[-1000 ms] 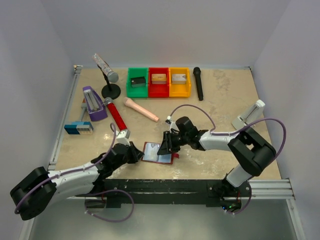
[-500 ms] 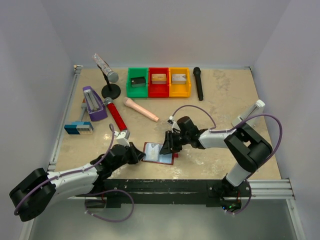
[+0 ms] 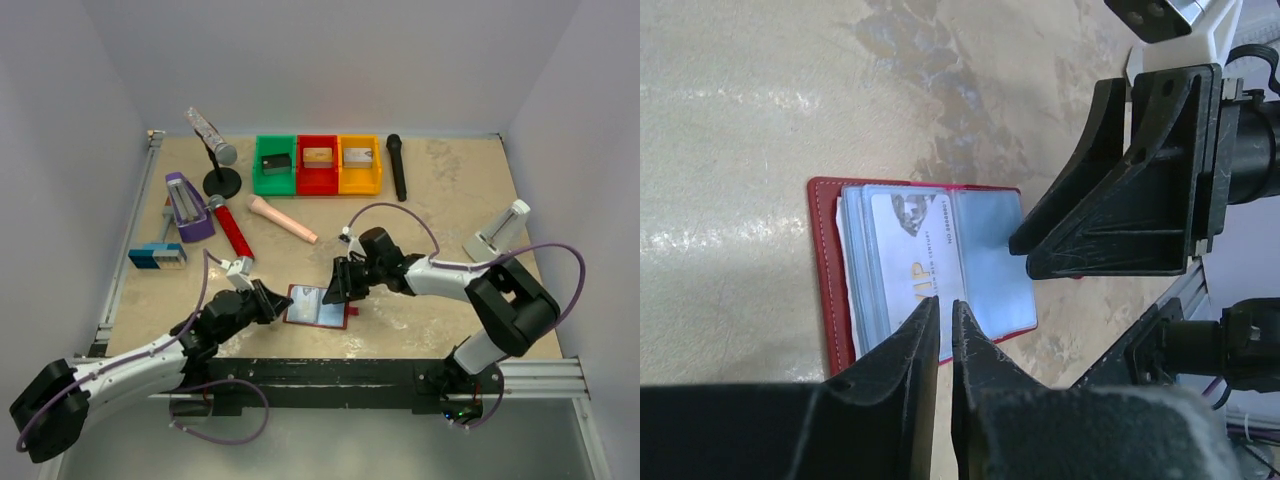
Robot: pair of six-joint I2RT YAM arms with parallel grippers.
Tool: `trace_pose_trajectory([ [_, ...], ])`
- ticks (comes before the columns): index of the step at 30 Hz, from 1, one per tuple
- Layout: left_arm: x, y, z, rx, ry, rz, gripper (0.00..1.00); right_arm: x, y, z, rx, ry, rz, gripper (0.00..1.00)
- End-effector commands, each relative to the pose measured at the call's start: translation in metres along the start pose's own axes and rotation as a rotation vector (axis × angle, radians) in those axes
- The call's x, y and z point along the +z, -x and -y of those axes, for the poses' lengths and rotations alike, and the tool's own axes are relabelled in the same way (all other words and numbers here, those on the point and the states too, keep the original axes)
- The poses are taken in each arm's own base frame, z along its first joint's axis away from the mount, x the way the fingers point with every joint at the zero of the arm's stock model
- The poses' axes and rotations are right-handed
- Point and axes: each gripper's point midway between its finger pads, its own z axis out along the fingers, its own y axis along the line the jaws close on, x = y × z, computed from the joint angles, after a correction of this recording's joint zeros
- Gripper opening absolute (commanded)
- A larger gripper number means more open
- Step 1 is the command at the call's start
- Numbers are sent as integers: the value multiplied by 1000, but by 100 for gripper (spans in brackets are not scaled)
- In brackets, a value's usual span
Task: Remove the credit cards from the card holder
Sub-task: Remove the credit card from the card holder.
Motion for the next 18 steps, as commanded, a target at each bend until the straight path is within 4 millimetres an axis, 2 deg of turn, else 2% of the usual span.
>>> trace_pose_trajectory([
  [1,-4,7,-13,37,48,40,16,-14,21,-23,-44,36,71,45],
  [5,3,11,-8,74,53,12,15,-13,22,-34,-20,85,73,47],
  [10,14,1,-7,69,44,-49,13,-7,22,-43,-10,109,62,48],
  [14,18,-4,-5,61,31,-66,12,-3,22,-44,0,115,58,49],
  [18,16,1,-4,63,29,-47,12,1,20,-42,9,114,45,49],
])
